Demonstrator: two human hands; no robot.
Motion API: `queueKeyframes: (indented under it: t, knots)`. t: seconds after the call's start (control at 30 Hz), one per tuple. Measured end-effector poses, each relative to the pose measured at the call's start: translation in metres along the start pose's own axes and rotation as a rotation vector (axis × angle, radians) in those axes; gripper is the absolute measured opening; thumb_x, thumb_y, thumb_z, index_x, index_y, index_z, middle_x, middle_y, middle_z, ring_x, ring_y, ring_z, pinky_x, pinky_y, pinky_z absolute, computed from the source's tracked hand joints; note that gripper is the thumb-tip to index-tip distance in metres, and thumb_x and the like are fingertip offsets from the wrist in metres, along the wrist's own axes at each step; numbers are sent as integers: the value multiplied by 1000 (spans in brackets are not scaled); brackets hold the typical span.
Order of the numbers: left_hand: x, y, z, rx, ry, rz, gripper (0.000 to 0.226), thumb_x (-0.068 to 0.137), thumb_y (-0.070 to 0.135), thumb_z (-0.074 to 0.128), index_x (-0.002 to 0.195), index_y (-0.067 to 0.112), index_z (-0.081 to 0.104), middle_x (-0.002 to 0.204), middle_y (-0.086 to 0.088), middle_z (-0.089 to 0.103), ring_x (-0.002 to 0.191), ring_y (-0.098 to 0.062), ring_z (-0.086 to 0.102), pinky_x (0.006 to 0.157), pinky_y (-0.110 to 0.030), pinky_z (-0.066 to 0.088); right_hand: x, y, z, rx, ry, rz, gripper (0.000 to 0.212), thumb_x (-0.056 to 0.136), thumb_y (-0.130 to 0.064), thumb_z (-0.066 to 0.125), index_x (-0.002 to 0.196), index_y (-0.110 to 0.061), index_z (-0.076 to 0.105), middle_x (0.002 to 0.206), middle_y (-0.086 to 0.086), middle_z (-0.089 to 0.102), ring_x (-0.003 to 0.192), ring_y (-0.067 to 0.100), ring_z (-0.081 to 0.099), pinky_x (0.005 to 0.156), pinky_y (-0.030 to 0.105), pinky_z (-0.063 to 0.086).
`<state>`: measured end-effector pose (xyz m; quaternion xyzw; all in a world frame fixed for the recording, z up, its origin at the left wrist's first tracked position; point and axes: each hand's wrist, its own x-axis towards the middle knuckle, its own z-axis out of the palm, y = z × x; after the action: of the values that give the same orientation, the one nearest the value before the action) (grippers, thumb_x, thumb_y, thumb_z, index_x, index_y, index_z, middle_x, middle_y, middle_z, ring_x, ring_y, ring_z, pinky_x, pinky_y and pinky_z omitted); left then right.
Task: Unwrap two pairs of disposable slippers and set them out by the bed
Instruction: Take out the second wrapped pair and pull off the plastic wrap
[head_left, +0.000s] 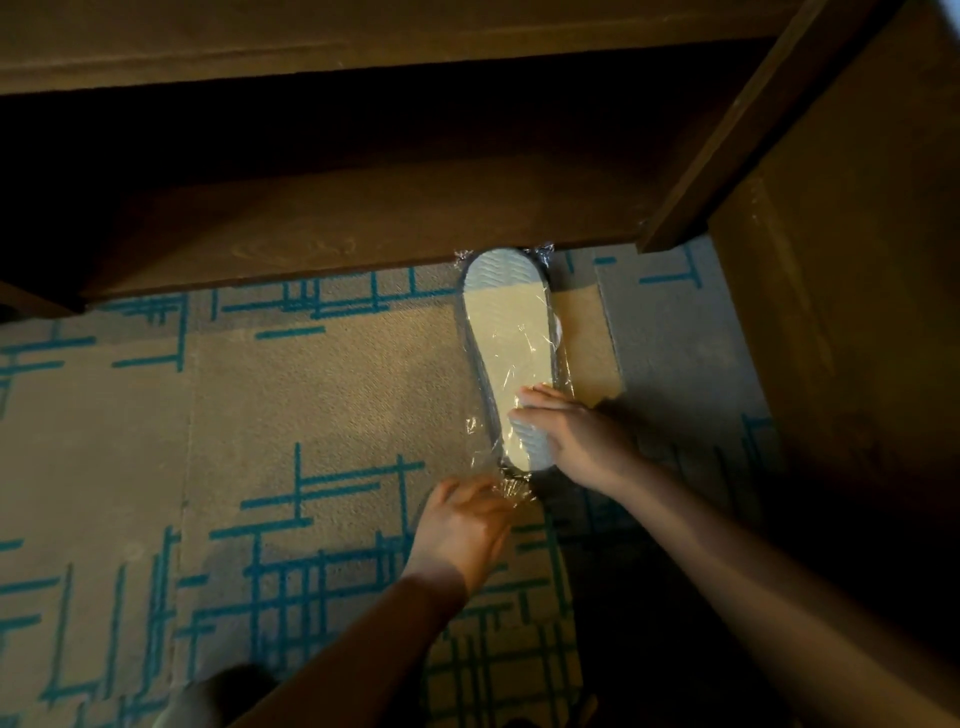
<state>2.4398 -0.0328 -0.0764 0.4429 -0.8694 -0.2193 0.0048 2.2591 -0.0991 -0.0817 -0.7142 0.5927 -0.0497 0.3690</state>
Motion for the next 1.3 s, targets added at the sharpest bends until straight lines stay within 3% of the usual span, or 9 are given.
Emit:
queueKeyframes:
  t: [0.23,0.33,0.4,0.5,0.6,0.8,1.03,1.17,1.3]
  knots:
    - [-29,-4,9,160,-63,44,38,61,42,71,97,30,71,108,11,72,107,-11,65,92,-54,49,-11,4,5,-205,27,-79,64,83,-15,63,140,-22,36,155,-2,24,143,15,16,114,39,30]
    - [-36,-12,13,51,117,77,37,70,30,58,106,23,65,113,0,69,105,-18,65,91,-52,51,-31,-10,14,-109,350,-87,51,77,-14,68,126,-14,53,140,9,46,129,23,42,99,34,45]
    - [-27,-11,7,-229,280,-247,32,78,20,54,110,17,60,106,-6,66,97,-22,63,87,-39,50,-48,-20,25,156,462,70,29,79,-13,67,107,-15,61,116,4,57,108,18,55,85,24,48]
    - [0,-11,-9,-788,340,-881,27,88,15,52,115,11,56,109,-7,61,99,-19,58,87,-30,46,-58,-32,40,1044,204,663,19,89,-15,56,107,-11,60,100,2,63,89,16,61,71,19,48]
    - [24,-22,-17,-930,215,-886,21,90,17,52,107,11,62,95,-2,62,82,-11,57,72,-21,45,-57,-29,46,1550,149,987,21,94,-7,46,111,-2,57,107,14,63,91,21,60,75,28,50]
    - [46,-28,-26,-1185,-6,-1076,23,87,30,58,68,18,56,66,1,55,60,-9,49,53,-22,40,-46,-36,36,1744,354,1123,11,90,0,49,87,-5,58,81,13,61,74,19,59,43,20,54]
    - [61,-24,-29,-1373,-53,-1083,31,82,35,64,105,14,63,101,-2,68,91,-13,63,72,-28,46,-45,-40,27,1794,375,1109,19,83,-10,63,102,-8,61,86,10,63,70,14,60,39,17,50]
    - [70,-18,-30,-1452,-73,-1034,37,77,29,71,109,12,63,100,-3,68,90,-15,62,83,-32,51,-49,-49,18,1700,385,1055,5,81,-11,65,85,-13,63,78,4,61,56,6,49,37,12,43]
    - [76,-11,-32,-1617,-9,-1013,23,79,11,69,100,11,60,95,-10,65,80,-18,60,72,-29,50,-56,-56,18,1629,408,758,40,85,-7,59,124,-14,53,97,7,67,68,11,58,52,19,47]
